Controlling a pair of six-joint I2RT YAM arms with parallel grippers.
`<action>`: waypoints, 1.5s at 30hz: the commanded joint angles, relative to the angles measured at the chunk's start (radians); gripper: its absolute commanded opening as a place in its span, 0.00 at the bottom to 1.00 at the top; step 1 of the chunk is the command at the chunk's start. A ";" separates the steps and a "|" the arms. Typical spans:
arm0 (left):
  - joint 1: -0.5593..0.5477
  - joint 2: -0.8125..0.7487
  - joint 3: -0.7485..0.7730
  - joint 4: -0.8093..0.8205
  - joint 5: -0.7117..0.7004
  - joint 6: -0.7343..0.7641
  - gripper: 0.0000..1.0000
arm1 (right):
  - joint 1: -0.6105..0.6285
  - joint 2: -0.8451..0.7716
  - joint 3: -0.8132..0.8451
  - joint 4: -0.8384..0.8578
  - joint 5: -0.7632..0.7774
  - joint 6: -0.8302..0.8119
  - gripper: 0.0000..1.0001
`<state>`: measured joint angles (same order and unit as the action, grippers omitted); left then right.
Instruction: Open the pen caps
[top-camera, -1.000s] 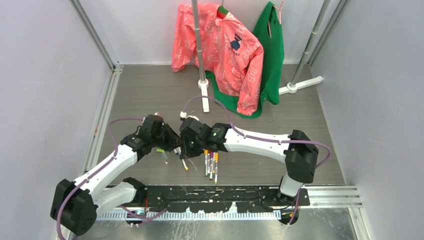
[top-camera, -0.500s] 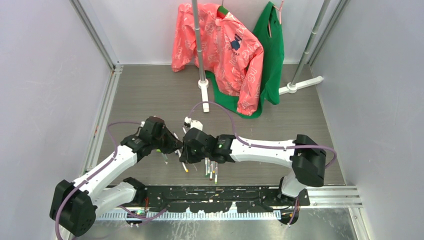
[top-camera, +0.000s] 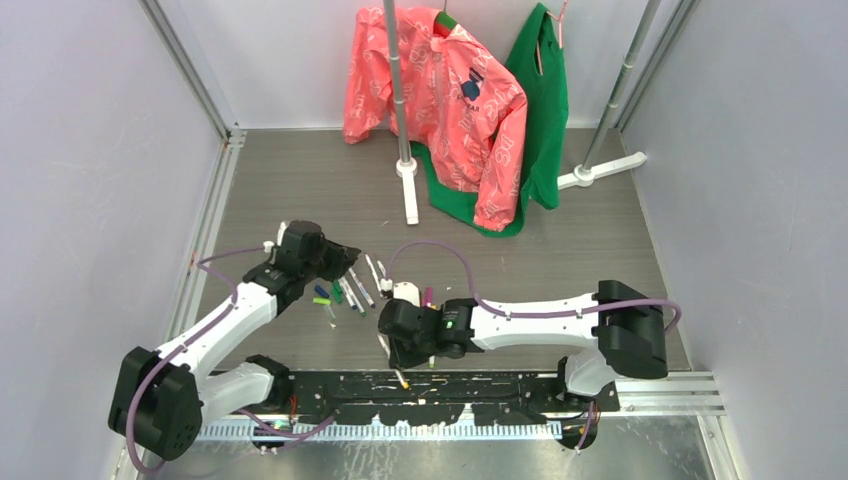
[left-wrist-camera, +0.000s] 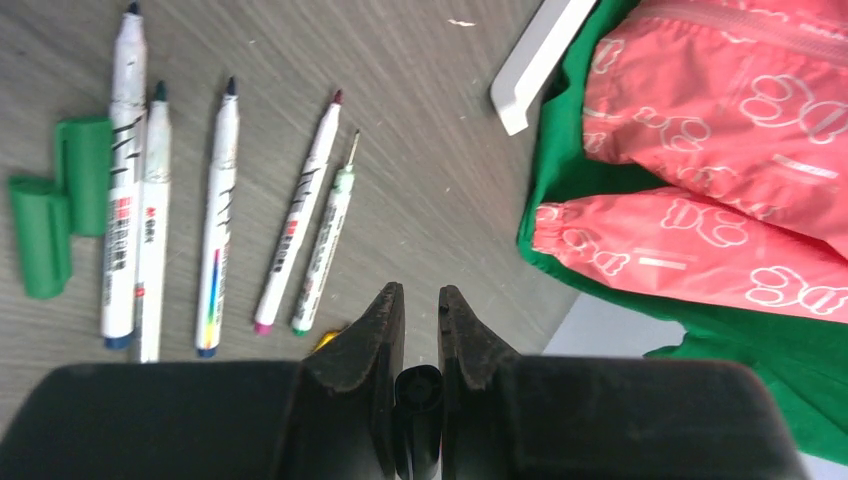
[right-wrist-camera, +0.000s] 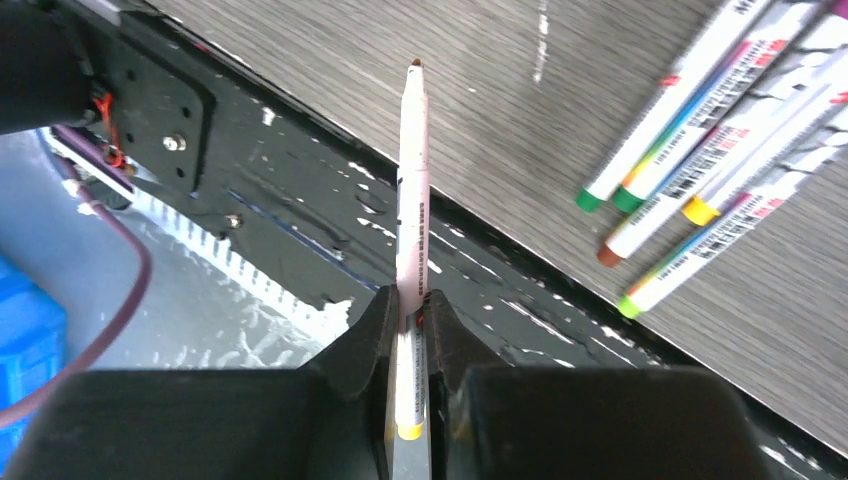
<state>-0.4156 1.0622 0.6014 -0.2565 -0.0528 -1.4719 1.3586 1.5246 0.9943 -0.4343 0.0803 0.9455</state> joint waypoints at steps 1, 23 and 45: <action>0.014 0.029 0.020 0.149 -0.021 -0.062 0.00 | -0.010 -0.073 0.011 -0.076 0.021 -0.007 0.01; 0.024 -0.131 0.047 -0.484 -0.139 0.425 0.00 | -0.339 0.244 0.376 -0.200 -0.164 -0.368 0.01; 0.024 -0.106 -0.001 -0.530 -0.191 0.439 0.00 | -0.427 0.581 0.715 -0.282 -0.152 -0.453 0.01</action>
<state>-0.3969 0.9539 0.5968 -0.7807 -0.2096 -1.0428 0.9340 2.0880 1.6470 -0.7036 -0.0750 0.5224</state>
